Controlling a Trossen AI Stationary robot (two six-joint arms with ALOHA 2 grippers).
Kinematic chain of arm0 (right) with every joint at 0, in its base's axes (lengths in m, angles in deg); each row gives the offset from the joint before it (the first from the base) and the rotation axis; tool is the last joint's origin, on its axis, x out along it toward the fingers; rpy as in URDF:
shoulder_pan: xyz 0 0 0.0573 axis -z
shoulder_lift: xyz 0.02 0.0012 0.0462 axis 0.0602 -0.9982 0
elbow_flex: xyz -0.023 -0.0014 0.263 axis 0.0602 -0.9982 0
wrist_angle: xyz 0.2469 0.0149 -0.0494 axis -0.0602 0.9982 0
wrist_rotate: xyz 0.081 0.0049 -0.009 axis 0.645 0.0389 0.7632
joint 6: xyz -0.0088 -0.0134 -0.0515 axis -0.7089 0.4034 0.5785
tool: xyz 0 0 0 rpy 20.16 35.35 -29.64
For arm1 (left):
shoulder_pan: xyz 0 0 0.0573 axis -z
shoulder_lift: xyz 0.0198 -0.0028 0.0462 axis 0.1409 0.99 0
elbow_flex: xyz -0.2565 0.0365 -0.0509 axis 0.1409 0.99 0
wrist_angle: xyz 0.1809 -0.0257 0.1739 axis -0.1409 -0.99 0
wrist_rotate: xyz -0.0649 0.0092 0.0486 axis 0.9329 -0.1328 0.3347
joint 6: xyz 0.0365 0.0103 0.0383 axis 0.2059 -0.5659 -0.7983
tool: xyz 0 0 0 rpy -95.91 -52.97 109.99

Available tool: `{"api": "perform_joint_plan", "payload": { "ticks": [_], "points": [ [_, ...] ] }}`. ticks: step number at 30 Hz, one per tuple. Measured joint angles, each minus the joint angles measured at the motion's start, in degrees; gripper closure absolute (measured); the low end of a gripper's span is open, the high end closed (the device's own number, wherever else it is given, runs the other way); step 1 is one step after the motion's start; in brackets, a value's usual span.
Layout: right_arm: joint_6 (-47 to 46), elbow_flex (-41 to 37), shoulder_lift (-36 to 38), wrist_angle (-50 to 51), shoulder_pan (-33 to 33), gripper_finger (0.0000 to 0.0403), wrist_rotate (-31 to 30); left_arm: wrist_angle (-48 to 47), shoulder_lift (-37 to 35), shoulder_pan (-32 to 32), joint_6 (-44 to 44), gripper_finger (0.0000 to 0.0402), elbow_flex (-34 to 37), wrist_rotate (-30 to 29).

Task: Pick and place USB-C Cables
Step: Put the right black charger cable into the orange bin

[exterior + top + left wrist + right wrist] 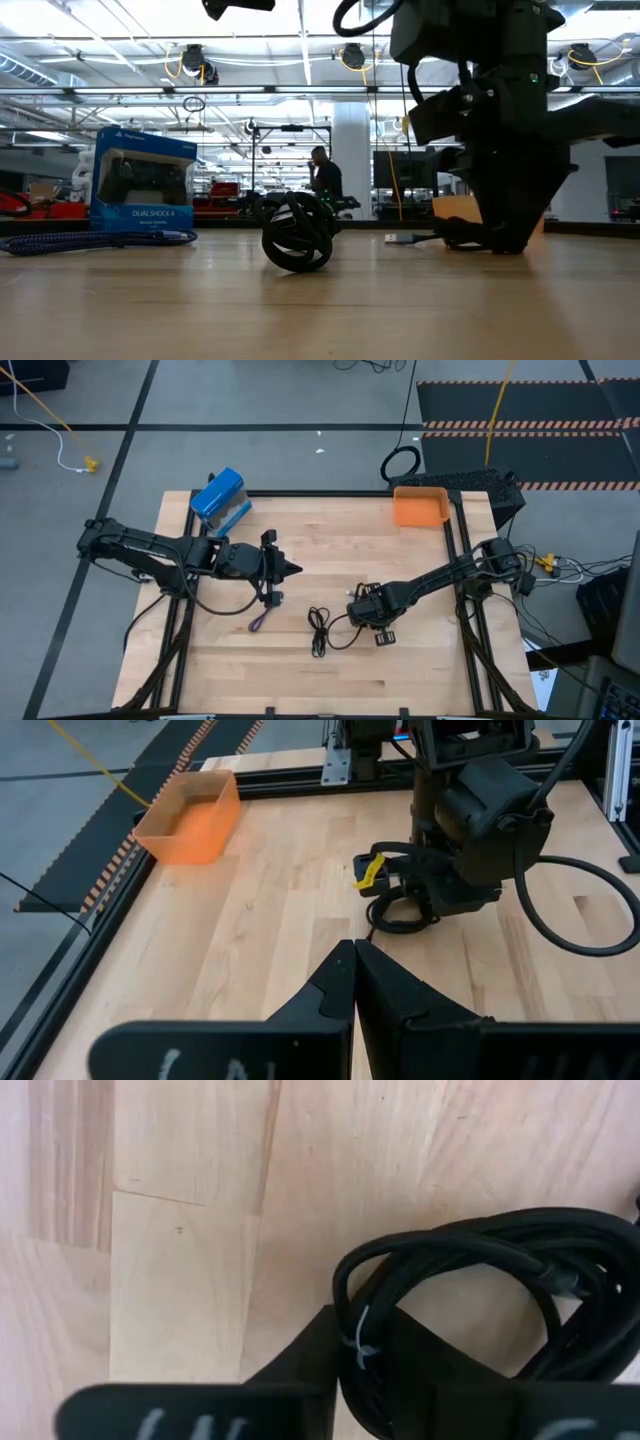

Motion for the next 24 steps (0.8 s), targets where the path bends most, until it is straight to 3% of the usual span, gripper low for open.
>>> {"api": "perform_joint_plan", "payload": {
  "ticks": [4,12,24],
  "points": [
    [0.02,-0.12,0.99,0.3,0.0,0.0376,0.12,0.0,0.0,0.0,0.22,0.0392,0.0,0.0],
    [-0.19,-0.17,5.89,1.85,0.02,0.0362,0.13,0.0,0.0,0.0,0.22,0.0392,0.0,0.0],
    [-3.5,0.19,19.2,11.06,2.93,0.0367,0.13,0.0,0.0,0.0,0.3,0.0392,0.0,0.0]
  ]
}}
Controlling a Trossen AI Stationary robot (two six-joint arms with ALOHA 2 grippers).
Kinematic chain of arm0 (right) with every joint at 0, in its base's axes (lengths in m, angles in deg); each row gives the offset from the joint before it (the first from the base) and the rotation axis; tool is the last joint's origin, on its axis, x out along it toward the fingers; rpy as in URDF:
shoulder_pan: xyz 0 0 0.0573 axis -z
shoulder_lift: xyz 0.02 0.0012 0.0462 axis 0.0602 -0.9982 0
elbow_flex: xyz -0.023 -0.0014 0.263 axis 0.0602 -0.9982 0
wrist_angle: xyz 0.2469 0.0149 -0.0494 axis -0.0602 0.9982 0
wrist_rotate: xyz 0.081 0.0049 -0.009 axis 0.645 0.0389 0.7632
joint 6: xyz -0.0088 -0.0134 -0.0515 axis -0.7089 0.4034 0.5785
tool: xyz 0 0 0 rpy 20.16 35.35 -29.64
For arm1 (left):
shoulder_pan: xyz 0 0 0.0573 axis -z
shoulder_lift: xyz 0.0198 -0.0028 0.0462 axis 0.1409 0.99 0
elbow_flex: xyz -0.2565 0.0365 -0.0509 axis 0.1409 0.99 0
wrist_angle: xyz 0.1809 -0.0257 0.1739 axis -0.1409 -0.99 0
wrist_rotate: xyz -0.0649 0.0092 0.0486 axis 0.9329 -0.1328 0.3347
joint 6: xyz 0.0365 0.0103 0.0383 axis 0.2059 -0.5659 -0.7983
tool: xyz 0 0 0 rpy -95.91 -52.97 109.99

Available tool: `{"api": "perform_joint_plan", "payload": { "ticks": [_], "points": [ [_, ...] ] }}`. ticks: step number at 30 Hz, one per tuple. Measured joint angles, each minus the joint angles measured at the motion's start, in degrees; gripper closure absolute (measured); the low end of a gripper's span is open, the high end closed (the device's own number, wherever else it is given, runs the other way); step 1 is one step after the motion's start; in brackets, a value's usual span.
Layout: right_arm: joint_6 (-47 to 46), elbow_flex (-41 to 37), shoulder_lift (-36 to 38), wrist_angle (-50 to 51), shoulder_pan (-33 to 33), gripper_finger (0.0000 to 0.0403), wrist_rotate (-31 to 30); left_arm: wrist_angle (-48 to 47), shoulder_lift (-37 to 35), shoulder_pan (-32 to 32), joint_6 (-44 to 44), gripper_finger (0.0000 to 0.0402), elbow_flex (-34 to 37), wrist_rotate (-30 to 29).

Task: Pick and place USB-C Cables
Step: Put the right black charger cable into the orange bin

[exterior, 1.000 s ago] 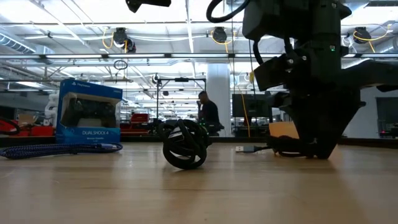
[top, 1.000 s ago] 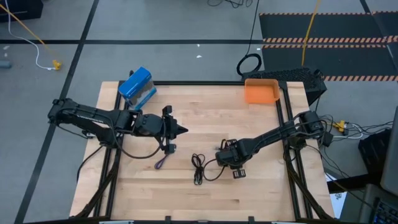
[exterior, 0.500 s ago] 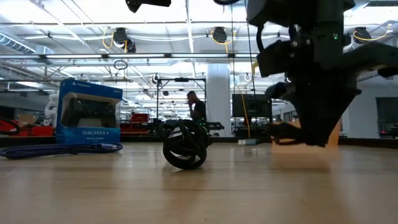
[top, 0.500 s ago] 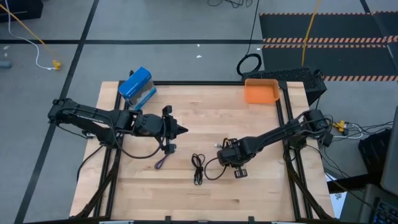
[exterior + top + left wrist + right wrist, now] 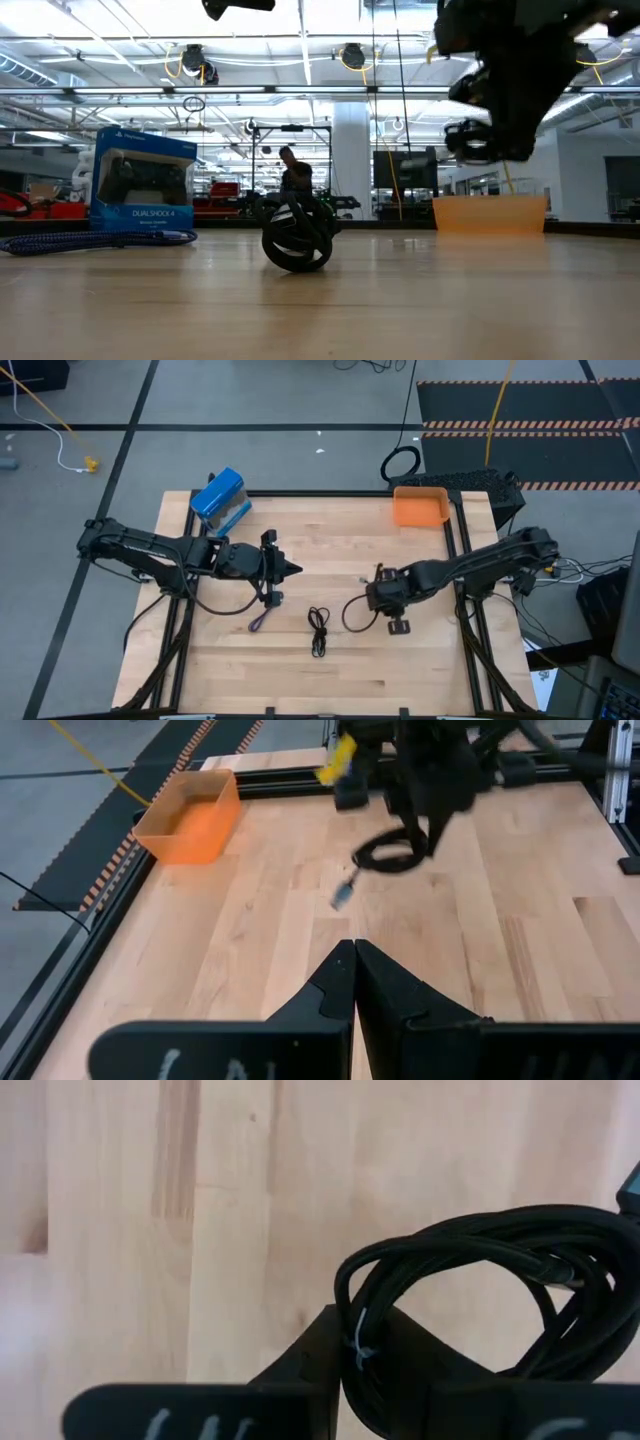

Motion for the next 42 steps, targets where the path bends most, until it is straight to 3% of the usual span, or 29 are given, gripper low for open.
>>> {"api": "perform_joint_plan", "payload": {
  "ticks": [7,20,32,42],
  "points": [
    [-2.35,7.63,4.81,13.44,2.3,0.0369,-0.07,0.1,0.0,0.0,-0.18,0.0392,0.0,0.0],
    [-0.93,24.45,4.83,31.79,8.72,0.0368,-0.62,0.35,0.0,0.0,-0.44,0.0392,-0.01,0.0],
    [1.13,25.36,4.76,35.44,13.87,0.0368,-1.96,0.85,0.0,0.0,-0.18,0.0392,-0.01,0.0],
    [8.31,25.36,4.79,35.71,23.79,0.0368,-1.99,2.59,0.0,0.79,-0.72,0.0392,-0.02,0.04]
  ]
}}
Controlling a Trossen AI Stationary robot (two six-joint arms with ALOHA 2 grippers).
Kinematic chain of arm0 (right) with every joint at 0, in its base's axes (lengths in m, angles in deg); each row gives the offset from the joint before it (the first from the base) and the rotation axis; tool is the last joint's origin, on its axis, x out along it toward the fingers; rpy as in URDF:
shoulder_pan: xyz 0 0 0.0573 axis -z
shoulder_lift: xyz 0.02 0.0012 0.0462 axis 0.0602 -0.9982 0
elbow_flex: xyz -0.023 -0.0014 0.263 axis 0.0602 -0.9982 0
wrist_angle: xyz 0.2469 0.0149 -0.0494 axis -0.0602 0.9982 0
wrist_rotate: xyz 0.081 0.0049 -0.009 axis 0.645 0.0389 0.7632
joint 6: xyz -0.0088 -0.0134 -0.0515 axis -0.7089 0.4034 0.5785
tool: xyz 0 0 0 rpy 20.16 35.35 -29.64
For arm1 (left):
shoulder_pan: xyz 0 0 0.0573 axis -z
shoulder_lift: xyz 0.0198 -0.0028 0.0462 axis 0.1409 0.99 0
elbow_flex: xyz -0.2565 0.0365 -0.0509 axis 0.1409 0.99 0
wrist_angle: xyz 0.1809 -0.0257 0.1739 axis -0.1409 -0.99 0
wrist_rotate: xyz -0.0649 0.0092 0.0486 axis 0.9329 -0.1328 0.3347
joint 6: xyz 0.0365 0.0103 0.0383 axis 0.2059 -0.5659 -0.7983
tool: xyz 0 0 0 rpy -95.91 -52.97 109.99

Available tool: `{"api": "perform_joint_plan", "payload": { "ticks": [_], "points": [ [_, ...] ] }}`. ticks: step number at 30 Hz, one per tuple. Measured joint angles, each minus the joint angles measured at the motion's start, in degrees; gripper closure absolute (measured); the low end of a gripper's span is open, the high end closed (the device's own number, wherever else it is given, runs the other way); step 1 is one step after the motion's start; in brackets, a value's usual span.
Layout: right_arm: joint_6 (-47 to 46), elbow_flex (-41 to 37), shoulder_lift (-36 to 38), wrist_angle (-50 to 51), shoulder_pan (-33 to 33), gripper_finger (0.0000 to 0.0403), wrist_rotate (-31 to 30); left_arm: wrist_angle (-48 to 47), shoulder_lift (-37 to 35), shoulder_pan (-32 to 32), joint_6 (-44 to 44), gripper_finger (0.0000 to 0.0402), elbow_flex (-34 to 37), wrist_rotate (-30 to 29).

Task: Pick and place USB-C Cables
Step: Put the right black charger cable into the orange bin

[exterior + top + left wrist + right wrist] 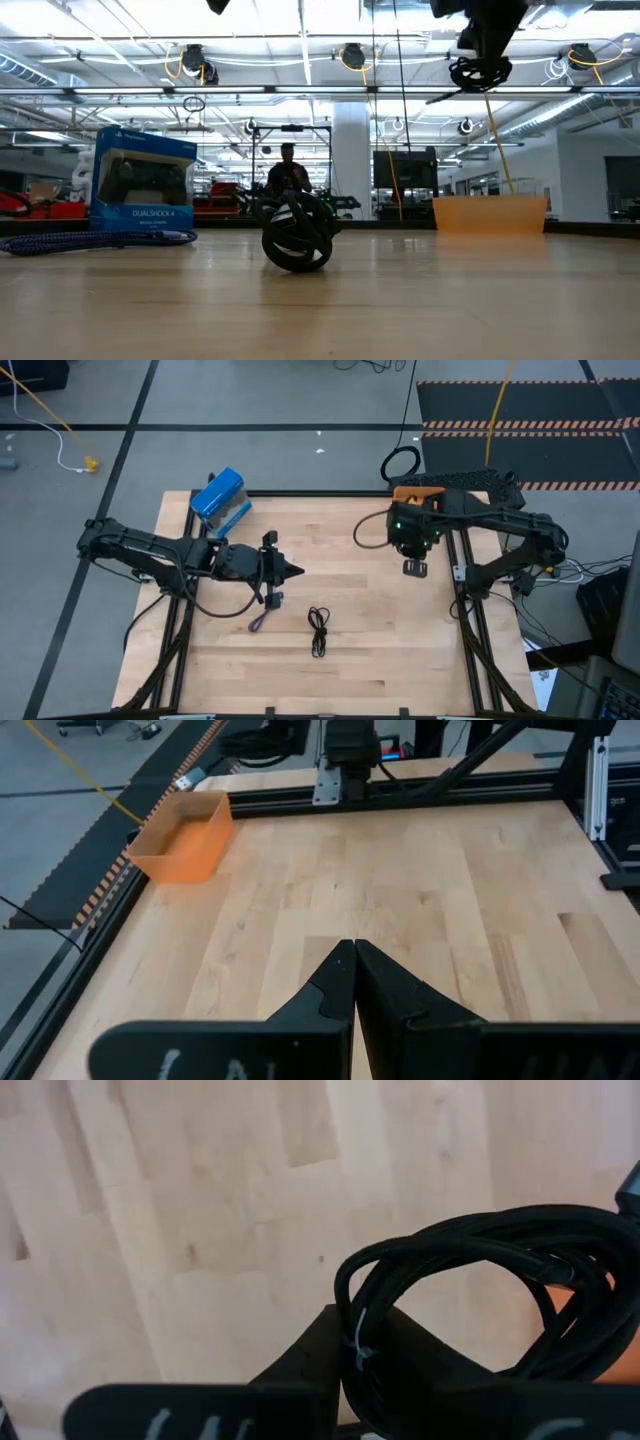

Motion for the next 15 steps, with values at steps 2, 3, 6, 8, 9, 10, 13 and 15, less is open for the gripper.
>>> {"api": "perform_joint_plan", "payload": {
  "ticks": [2,3,6,8,9,10,13,15],
  "points": [
    [1.65,0.0,-0.01,-0.05,2.46,0.0368,-0.02,0.01,0.0,-0.02,-0.43,0.0392,0.0,0.0],
    [2.7,0.0,-0.01,-0.03,3.7,0.0368,-0.02,0.01,0.0,-0.03,-0.49,0.0392,0.0,0.0],
    [5.97,0.0,-0.01,-0.03,7.7,0.0368,-0.04,0.01,0.0,-0.02,-0.46,0.0392,0.0,0.0],
    [8.26,0.0,-0.01,-0.14,10.58,0.0368,-0.03,0.01,0.0,-0.03,-0.45,0.0392,0.0,0.0],
    [9.43,0.0,-0.01,-0.31,12.08,0.0368,-0.03,0.01,0.0,-0.04,-0.46,0.0392,0.0,0.02],
    [10.6,0.0,-0.01,-0.51,13.65,0.0368,-0.27,0.01,0.0,-0.02,-0.46,0.0392,0.0,0.0],
    [14.28,0.0,-0.01,-1.18,18.12,0.0368,-3.31,0.01,0.0,-0.02,-0.46,0.0392,0.0,0.0],
    [17.56,0.0,-0.01,-2.04,20.98,0.0368,-4.97,0.01,0.0,-0.03,-0.46,0.0392,0.0,0.02]
  ]
}}
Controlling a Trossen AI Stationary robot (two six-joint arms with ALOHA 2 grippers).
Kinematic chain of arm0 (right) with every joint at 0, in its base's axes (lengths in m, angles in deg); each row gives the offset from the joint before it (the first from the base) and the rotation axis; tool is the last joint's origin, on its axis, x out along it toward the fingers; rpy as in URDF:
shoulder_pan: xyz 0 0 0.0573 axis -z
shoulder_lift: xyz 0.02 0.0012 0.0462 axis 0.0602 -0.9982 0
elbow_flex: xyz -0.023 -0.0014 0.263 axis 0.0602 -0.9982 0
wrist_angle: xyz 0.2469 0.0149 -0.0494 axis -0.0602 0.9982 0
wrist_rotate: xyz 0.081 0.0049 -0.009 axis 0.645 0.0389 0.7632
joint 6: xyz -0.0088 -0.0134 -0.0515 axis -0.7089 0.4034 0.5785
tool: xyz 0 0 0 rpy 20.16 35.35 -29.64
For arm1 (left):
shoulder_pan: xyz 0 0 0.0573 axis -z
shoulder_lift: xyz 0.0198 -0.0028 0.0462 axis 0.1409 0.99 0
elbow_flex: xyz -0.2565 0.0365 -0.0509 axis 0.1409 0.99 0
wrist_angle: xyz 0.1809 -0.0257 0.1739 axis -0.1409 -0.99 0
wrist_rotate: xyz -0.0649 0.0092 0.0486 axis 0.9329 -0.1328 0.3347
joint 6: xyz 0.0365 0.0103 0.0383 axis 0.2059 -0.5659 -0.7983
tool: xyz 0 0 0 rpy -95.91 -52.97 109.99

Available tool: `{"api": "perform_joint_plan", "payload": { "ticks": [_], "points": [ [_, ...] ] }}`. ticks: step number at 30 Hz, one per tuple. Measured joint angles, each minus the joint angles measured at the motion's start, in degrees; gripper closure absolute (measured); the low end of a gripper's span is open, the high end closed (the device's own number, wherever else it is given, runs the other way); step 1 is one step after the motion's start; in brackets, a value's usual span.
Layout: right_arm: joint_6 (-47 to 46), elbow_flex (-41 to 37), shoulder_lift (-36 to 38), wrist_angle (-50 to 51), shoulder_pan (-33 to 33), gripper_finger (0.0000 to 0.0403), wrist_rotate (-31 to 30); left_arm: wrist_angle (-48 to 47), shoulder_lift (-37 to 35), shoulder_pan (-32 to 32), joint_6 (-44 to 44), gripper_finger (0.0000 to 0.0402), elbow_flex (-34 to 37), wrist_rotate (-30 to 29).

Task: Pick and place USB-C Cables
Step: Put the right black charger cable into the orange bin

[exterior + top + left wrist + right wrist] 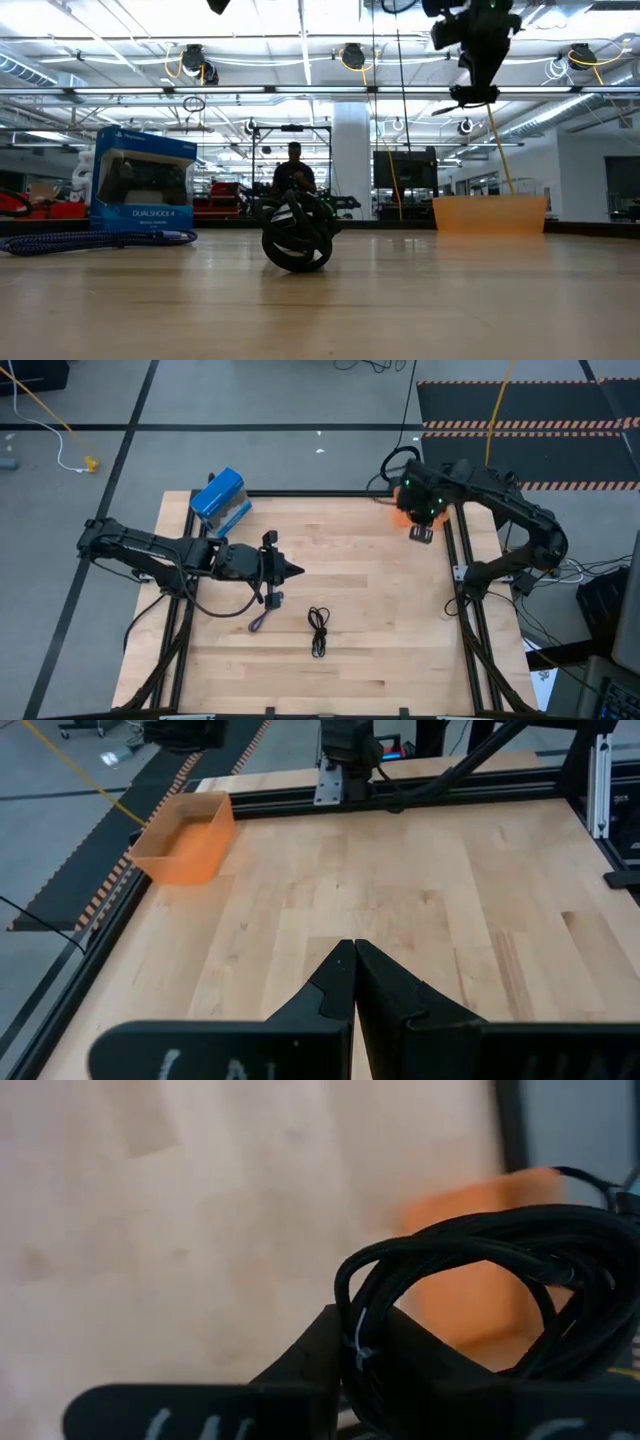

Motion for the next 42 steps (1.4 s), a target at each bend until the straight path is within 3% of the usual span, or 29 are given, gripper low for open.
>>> {"api": "perform_joint_plan", "payload": {
  "ticks": [7,17,30,42],
  "points": [
    [7.84,-0.02,-0.27,-4.61,9.58,0.0368,-0.96,-0.01,0.0,0.0,-0.35,0.0392,0.0,0.04],
    [11.29,-0.04,-5.01,-5.26,19.14,0.0367,-0.71,0.24,0.0,0.0,-0.11,0.0392,0.0,0.07],
    [8.72,-0.09,-10.09,-7.13,20.94,0.0367,-0.55,0.38,0.0,0.73,-0.2,0.0392,0.0,0.07],
    [-3.37,-2.84,-10.47,-8.71,21.26,0.0367,-0.56,0.35,0.0,1.13,0.09,0.0392,0.0,0.04]
  ]
}}
